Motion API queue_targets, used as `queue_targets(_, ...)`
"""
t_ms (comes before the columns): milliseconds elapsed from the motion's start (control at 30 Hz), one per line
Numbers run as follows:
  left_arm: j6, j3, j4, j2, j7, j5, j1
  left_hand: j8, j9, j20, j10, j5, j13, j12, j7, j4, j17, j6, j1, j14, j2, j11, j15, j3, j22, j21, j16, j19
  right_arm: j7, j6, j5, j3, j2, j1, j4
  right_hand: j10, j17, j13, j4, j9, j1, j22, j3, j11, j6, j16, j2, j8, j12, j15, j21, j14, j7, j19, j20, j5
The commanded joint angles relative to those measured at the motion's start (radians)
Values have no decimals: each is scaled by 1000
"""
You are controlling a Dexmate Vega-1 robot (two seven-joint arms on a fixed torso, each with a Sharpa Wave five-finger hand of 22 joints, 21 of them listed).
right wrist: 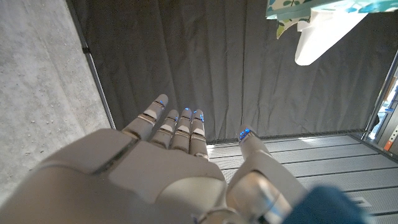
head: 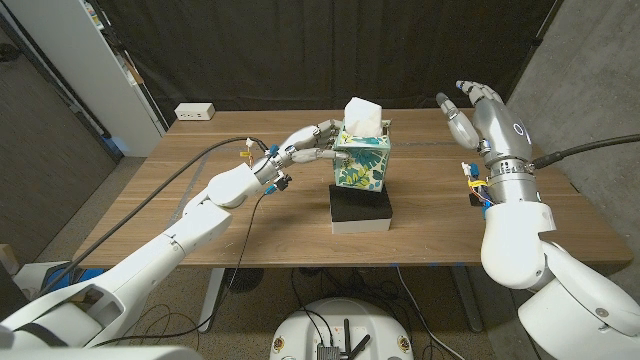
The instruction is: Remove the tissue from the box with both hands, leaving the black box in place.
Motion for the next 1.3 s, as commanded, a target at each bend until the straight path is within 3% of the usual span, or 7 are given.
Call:
queue_targets(33, -15, 14, 50, -23, -28, -14, -34, 8, -1, -101, 6, 8, 5, -2, -3, 1, 2, -3, -7, 4, 1, -2, -160, 12, 2, -2, -1, 48, 86, -121, -148, -161, 3, 139, 31, 17, -2, 4, -3, 2, -4, 3, 3, -1, 14, 9, 39, 8, 11, -43, 8, 11, -4, 14, 1, -2)
queue_targets(433, -27, 24, 83, -41, -50, -19, -63, 9, -1, -100, 6, 8, 6, -3, -2, 0, 2, -4, -9, 4, 1, 0, -160, 15, 2, -3, -1, 48, 109, -116, -201, -179, 27, 147, 43, 20, -2, 5, -5, 3, -2, 4, 4, -2, 16, 10, 39, 7, 10, -43, 11, 15, -3, 24, 5, -2)
queue_targets(767, -27, 30, 100, -52, -53, -16, -77, 9, -2, -100, 4, 8, 7, -4, -2, 0, 2, -5, -10, 4, 1, -1, -160, 17, 3, -4, -1, 49, 138, -50, -207, -160, 41, 145, 58, 21, -3, 5, -6, 3, 0, 4, 5, 0, 20, 12, 40, 7, 9, -43, 10, 18, -10, 25, 8, -2)
queue_targets(1300, -25, 36, 110, -60, -56, -13, -91, 10, -4, -100, 6, 8, 8, -4, -2, -2, 2, -5, -12, 4, -1, -2, -160, 21, 3, -6, -1, 50, 271, 34, -261, -176, 57, 215, 89, 24, -3, 6, -8, 4, 4, 4, 6, -1, 21, 12, 40, 6, 8, -43, 9, 20, -10, 26, 9, -2)
